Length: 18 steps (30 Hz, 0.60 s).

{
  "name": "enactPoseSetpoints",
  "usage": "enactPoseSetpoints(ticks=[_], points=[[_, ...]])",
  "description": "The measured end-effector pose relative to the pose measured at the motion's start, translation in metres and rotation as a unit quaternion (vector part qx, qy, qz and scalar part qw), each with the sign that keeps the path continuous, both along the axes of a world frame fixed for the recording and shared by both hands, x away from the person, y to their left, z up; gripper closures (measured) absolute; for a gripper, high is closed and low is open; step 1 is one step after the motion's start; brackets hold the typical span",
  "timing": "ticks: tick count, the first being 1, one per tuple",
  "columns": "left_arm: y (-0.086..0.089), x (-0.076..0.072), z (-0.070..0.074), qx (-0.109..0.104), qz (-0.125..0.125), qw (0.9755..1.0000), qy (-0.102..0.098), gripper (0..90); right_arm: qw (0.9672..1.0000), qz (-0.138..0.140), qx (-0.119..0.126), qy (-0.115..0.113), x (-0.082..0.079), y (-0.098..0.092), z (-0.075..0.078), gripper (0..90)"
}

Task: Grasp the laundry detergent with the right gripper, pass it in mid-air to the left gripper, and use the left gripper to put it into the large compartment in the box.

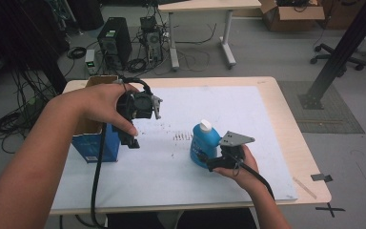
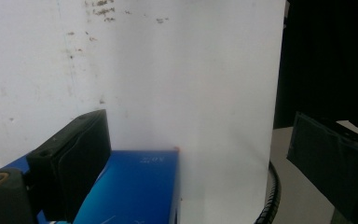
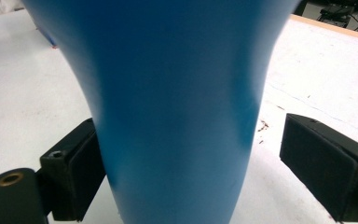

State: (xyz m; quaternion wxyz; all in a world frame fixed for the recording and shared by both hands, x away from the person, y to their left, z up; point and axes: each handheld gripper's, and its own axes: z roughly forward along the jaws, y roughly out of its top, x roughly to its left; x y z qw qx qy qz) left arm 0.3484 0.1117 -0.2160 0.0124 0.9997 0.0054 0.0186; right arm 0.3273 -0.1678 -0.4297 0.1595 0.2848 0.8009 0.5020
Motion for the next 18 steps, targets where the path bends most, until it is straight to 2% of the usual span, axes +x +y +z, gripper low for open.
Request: enactPoseSetpoints(ticks=[6,18], points=[[0.0,-0.0007,-0.0001,-0.001,0.001,1.0,-0.003,6.8,0.9999,-0.001,0.008,-0.009,-0.0009,0.0,-0.0006,16.5],[0.0001,-0.0015,-0.0003,0.001,0.002,1.0,-0.003,6.6,0.9998,0.0,0.011,-0.015,-0.0024,0.0012,-0.0047,20.6]])
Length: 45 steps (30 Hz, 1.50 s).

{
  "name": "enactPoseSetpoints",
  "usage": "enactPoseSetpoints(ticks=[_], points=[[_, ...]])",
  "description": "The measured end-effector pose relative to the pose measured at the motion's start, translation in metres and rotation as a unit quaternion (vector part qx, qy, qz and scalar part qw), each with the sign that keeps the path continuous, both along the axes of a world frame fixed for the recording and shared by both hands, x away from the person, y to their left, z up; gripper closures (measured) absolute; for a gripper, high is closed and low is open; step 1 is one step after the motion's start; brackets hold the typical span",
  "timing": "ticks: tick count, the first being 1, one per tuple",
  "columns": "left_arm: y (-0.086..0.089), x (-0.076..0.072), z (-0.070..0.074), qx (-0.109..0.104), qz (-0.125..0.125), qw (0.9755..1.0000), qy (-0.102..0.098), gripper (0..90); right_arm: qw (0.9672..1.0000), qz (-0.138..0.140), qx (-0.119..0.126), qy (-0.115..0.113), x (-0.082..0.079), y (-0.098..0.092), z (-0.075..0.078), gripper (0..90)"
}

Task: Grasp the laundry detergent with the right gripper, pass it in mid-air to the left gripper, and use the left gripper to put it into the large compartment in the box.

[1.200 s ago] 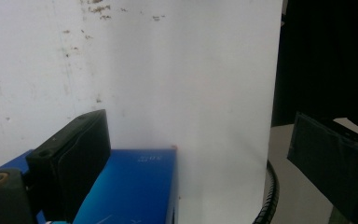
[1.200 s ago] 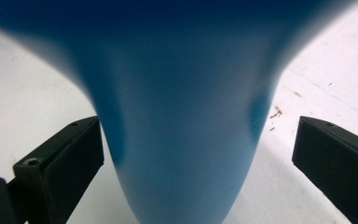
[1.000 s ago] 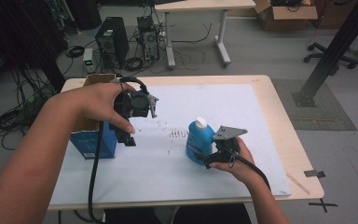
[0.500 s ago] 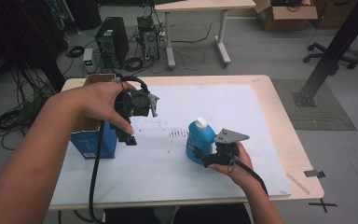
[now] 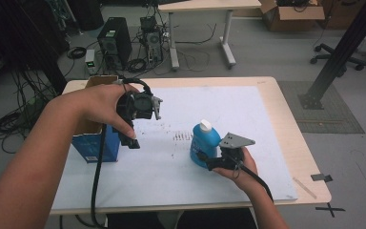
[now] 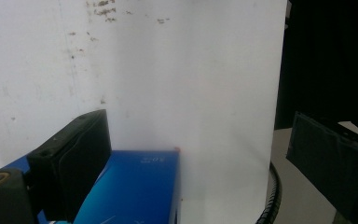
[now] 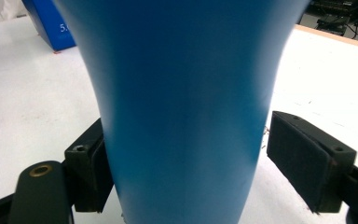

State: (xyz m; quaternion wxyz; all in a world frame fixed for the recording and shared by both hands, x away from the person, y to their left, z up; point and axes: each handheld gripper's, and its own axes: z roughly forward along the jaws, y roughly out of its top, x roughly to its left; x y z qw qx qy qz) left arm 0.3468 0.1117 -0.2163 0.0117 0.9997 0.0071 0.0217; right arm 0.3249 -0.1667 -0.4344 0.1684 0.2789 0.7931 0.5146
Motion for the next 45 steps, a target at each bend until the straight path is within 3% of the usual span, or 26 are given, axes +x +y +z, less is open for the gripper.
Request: enactPoseSetpoints(ticks=[17,25,35,45], points=[[0.0015,-0.0007,0.0006,0.0,0.002,1.0,0.001,6.7,0.9999,0.007,0.003,-0.011,-0.0014,0.0041,-0.002,30.4],[0.0026,-0.0011,-0.0004,-0.002,0.006,1.0,0.001,6.6,0.9996,0.018,0.007,-0.019,-0.0024,0.0071,-0.0045,41.1],[0.0009,0.0005,-0.002,0.001,0.006,1.0,0.002,6.6,0.9993,0.019,0.01,-0.029,-0.0033,0.0072,-0.0066,43.8],[-0.0022,-0.0014,0.0005,-0.001,0.005,1.0,-0.001,6.6,0.9995,0.024,0.009,-0.019,-0.0015,0.0058,-0.0043,45.2]])
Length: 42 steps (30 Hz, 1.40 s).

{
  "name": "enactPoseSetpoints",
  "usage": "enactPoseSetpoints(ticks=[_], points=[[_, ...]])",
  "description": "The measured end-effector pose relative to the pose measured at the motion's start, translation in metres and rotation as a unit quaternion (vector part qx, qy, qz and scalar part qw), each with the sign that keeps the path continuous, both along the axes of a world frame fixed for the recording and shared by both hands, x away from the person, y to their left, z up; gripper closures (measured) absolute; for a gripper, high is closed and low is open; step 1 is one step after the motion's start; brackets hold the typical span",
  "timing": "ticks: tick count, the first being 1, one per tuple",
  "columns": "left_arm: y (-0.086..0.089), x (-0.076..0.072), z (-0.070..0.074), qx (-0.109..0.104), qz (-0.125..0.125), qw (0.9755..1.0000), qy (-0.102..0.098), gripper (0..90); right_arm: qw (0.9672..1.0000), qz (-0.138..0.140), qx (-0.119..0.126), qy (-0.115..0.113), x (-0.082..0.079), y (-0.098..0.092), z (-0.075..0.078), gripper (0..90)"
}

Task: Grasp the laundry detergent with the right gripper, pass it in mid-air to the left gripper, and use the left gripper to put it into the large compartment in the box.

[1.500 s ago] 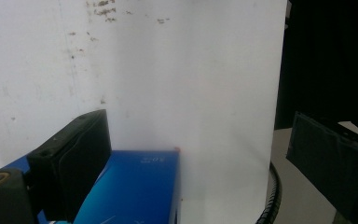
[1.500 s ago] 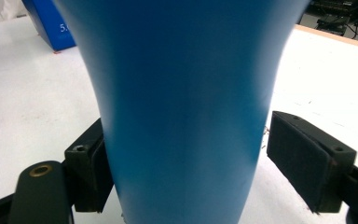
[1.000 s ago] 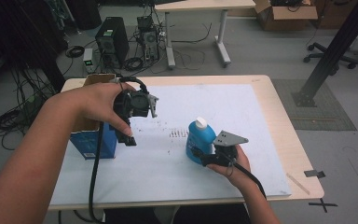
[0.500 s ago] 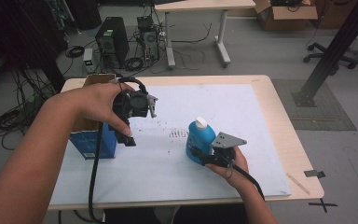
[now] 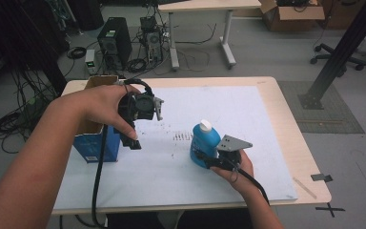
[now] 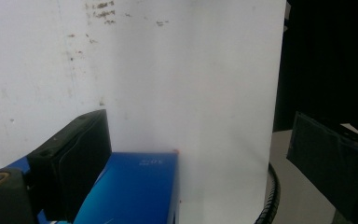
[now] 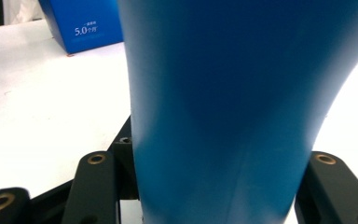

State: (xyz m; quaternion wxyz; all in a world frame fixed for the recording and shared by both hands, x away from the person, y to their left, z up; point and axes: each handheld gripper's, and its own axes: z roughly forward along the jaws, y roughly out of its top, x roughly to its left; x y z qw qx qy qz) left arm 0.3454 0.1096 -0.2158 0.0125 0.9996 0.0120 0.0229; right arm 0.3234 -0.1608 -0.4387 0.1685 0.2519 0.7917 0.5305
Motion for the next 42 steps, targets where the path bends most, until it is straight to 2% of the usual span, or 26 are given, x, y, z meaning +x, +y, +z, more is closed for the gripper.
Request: enactPoseSetpoints(ticks=[6,9,12,18,23,27,35,42], points=[[0.001,-0.002,0.006,-0.002,-0.001,1.0,-0.005,6.6,0.9998,0.017,0.001,0.006,0.002,-0.006,0.009,45.4],[0.002,-0.002,0.009,-0.001,0.002,0.9999,-0.01,6.6,0.9994,0.033,-0.006,0.0,0.004,-0.008,0.021,45.2],[0.001,-0.002,0.011,-0.003,0.002,0.9999,-0.01,6.6,0.9987,0.052,-0.001,-0.005,0.005,-0.008,0.036,45.1],[-0.003,-0.005,0.013,0.0,-0.006,1.0,-0.007,6.6,0.995,0.099,-0.003,-0.012,0.009,-0.005,0.059,44.9],[-0.007,-0.006,0.015,0.002,-0.01,0.9999,-0.009,6.5,0.9897,0.142,-0.008,-0.017,0.008,0.002,0.071,44.8],[-0.01,-0.007,0.016,0.003,-0.01,0.9999,-0.007,6.5,0.9851,0.17,-0.018,-0.017,0.008,0.008,0.074,44.7],[-0.019,-0.009,0.017,0.006,-0.017,0.9998,-0.005,6.5,0.9724,0.232,-0.019,-0.009,0.009,0.023,0.067,44.7],[-0.026,-0.01,0.015,0.008,-0.025,0.9997,-0.001,6.5,0.9631,0.268,-0.02,-0.001,0.011,0.039,0.06,44.6]])
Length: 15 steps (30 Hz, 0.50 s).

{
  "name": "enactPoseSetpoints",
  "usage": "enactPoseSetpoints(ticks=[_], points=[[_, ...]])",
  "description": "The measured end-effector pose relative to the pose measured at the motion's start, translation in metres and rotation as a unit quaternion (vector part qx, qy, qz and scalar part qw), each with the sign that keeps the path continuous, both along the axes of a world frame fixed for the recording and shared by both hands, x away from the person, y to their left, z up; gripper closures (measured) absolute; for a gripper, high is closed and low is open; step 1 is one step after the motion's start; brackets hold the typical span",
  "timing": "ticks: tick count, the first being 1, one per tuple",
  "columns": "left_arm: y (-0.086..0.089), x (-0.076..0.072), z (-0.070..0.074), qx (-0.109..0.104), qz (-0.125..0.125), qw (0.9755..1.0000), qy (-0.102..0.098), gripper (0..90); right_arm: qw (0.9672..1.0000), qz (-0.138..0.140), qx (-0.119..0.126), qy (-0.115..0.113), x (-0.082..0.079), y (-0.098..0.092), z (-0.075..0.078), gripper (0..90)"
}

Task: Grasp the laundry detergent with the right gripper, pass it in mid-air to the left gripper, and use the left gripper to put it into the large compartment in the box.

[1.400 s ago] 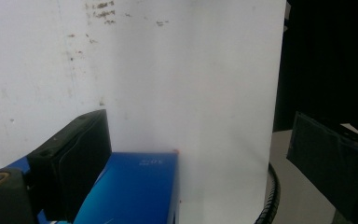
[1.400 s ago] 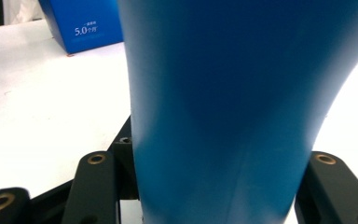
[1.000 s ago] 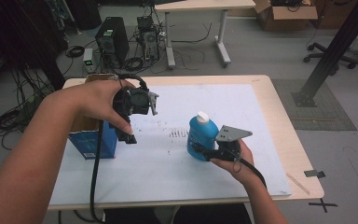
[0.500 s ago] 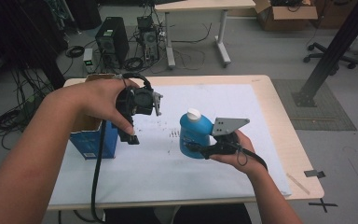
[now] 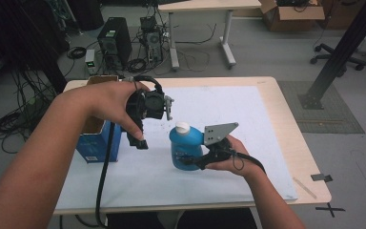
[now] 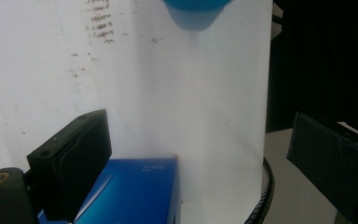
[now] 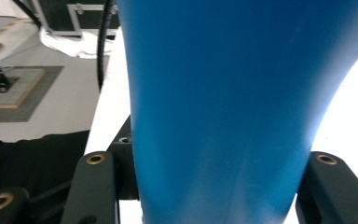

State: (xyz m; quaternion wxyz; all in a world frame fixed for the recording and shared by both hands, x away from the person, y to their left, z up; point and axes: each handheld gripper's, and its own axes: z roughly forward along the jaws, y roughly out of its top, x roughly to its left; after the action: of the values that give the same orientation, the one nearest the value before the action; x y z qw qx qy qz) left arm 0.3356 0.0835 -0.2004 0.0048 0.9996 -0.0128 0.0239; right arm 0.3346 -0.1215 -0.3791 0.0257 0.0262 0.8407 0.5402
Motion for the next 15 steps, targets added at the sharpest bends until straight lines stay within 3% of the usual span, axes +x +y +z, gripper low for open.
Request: enactPoseSetpoints(ticks=[8,15], points=[[-0.009,-0.001,-0.006,0.004,-0.01,0.9999,0.004,6.4,0.9994,0.028,0.015,0.011,0.002,0.015,-0.004,44.5],[-0.013,-0.002,-0.013,0.003,-0.012,0.9999,0.009,6.4,0.9993,0.036,0.008,0.007,-0.001,0.026,-0.01,44.4]])
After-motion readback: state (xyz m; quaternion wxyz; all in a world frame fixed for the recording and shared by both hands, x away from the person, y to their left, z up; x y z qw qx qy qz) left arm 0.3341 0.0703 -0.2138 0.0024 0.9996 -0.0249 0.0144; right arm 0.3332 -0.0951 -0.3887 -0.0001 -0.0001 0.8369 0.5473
